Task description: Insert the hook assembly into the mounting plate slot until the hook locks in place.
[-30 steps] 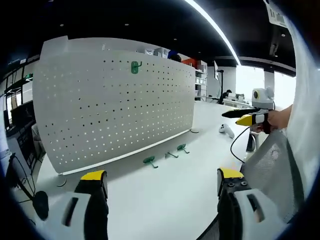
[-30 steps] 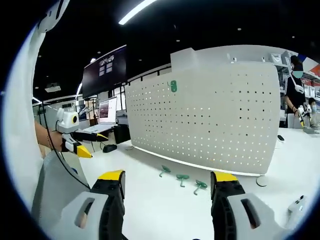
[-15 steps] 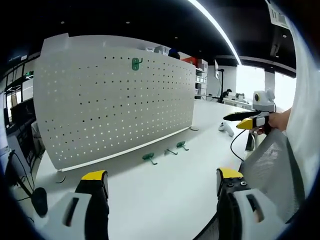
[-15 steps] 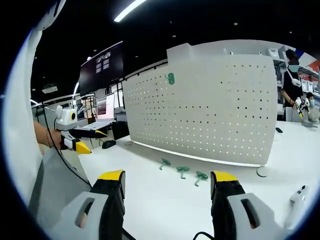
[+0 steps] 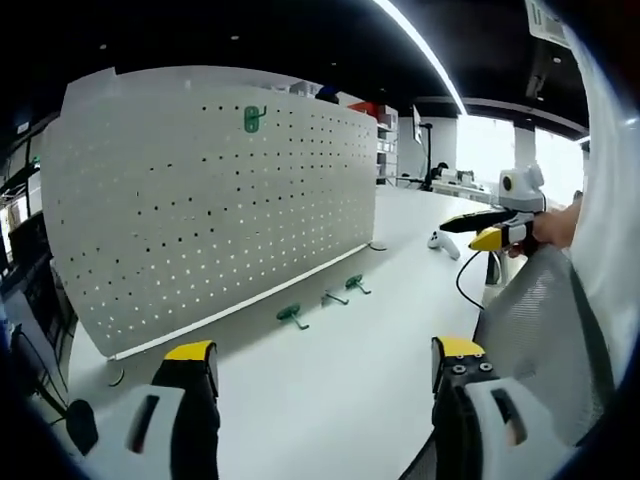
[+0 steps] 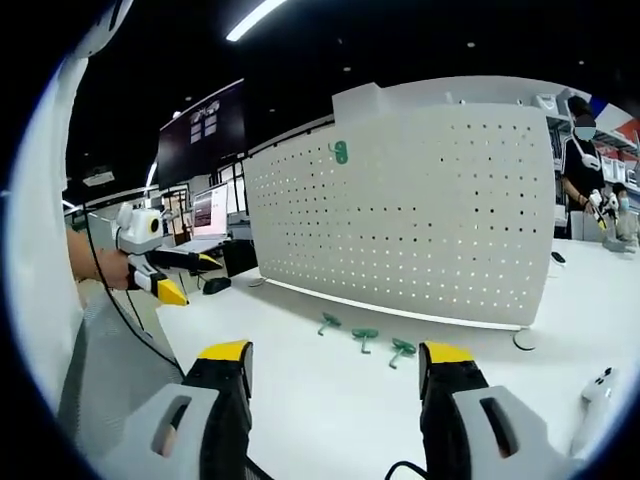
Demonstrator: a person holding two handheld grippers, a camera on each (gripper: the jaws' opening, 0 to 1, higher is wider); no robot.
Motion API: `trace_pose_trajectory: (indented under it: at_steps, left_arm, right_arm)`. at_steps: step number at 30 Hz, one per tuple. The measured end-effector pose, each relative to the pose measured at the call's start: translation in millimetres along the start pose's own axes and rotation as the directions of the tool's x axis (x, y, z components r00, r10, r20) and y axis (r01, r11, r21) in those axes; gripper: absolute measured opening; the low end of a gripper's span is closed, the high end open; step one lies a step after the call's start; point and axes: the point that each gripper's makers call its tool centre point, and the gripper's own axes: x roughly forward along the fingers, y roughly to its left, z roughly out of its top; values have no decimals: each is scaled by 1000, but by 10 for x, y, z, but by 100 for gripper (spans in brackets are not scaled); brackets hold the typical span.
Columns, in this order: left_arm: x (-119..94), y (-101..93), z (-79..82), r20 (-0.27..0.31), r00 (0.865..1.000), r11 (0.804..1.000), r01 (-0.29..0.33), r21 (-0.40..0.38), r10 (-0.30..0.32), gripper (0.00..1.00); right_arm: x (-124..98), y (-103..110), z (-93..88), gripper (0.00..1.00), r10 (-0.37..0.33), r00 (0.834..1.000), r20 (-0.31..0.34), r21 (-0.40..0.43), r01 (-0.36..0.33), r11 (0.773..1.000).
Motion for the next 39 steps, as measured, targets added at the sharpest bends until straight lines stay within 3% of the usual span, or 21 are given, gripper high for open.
trace_pose_trajectory:
  at_steps: [15, 27, 29, 36, 39]
  left_arm:
    - [401, 31, 26, -110, 983, 985, 154, 76, -145, 90]
    - [722, 113, -126, -247, 940, 940, 285, 185, -237, 90]
    - [763, 137, -151, -272, 930, 925, 310, 220, -247, 90]
    - [892, 206, -227, -328, 904, 898, 363, 248, -275, 89]
    - [953, 232, -268, -357, 890, 875, 394, 283, -285, 90]
  right_arm:
    - [17, 28, -47, 63, 5, 1000, -28, -26, -6, 1000]
    - [32, 32, -93, 63, 10, 999, -52, -39, -12, 999]
    - [33, 36, -104, 63, 11, 998, -58, -42, -14, 999]
    - [41, 26, -127, 62, 9, 998, -66, -40, -12, 999]
    - [43, 26, -131, 62, 10, 998, -66, -38, -13, 999]
